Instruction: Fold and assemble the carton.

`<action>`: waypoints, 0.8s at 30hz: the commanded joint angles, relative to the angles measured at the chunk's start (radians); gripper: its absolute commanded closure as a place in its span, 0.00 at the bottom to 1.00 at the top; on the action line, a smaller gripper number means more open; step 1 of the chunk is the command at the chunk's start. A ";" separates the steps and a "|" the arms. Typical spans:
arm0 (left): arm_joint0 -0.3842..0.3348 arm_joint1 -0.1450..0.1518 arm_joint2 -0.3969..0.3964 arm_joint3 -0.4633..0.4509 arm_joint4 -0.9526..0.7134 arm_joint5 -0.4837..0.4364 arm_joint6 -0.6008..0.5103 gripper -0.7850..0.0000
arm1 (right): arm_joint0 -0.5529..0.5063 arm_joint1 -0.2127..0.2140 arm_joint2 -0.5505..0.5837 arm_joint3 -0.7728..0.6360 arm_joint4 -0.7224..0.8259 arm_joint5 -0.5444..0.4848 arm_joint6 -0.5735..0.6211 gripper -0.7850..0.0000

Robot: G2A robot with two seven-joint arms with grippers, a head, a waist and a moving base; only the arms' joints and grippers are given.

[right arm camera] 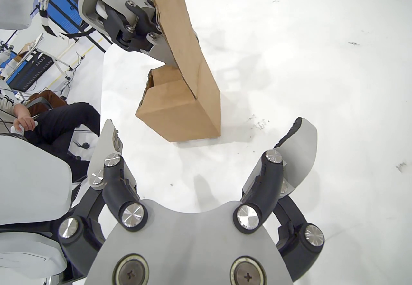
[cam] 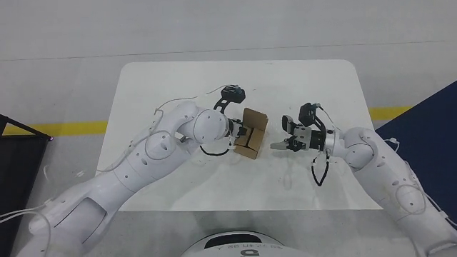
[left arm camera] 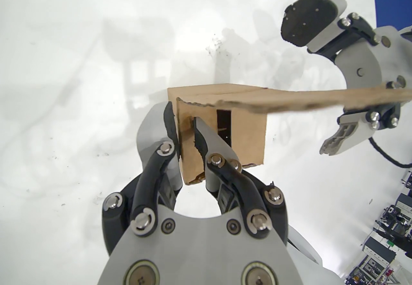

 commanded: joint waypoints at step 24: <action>0.033 -0.012 -0.039 0.004 0.006 -0.021 -0.021 0.71 | -0.096 0.026 0.095 -0.123 0.009 0.032 0.060 0.00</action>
